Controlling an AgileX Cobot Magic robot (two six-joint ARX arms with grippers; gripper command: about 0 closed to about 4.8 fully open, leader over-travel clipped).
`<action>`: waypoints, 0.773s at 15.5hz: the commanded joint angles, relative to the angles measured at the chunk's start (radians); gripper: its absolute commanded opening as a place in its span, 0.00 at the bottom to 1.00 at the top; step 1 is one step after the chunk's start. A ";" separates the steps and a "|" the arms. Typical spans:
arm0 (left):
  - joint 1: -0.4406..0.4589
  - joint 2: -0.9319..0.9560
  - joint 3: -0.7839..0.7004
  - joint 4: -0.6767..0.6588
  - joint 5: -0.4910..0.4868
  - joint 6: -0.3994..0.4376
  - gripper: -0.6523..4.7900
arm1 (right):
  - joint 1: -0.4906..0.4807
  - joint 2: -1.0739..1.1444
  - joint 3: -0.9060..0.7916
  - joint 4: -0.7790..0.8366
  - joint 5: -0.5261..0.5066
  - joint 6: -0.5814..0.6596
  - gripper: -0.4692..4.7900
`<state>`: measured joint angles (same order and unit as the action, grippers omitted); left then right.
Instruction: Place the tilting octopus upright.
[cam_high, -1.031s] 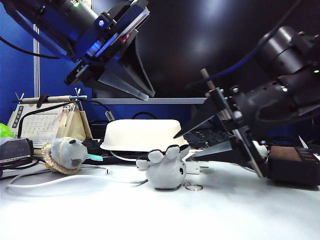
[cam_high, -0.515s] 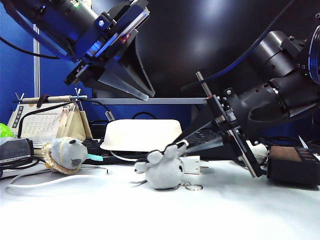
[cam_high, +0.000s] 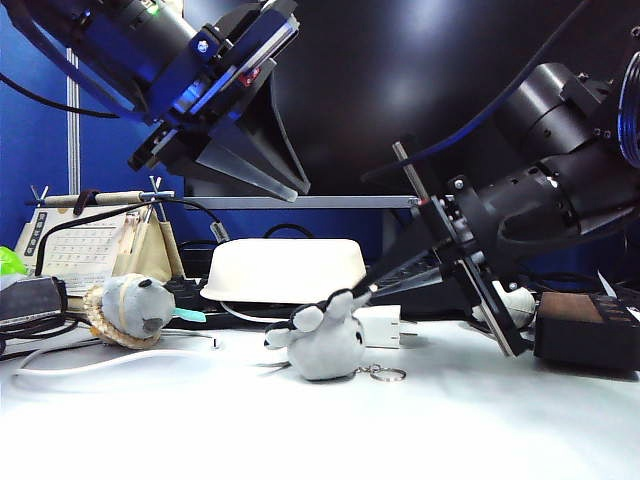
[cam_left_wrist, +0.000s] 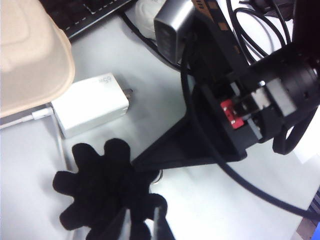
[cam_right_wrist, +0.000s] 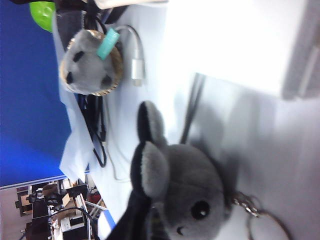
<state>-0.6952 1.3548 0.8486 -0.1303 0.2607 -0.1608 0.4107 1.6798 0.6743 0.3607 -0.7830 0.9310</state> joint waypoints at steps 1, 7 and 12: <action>0.000 -0.001 0.003 0.013 0.002 0.004 0.26 | 0.001 -0.002 0.003 -0.021 -0.008 -0.043 0.08; 0.000 -0.001 0.003 0.012 0.006 0.004 0.26 | 0.001 -0.002 0.003 -0.019 -0.030 -0.185 0.08; 0.000 -0.001 0.003 0.005 0.007 0.004 0.26 | 0.001 -0.003 0.003 -0.004 -0.050 -0.232 0.08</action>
<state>-0.6952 1.3544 0.8486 -0.1307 0.2615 -0.1608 0.4107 1.6798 0.6743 0.3344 -0.8249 0.7269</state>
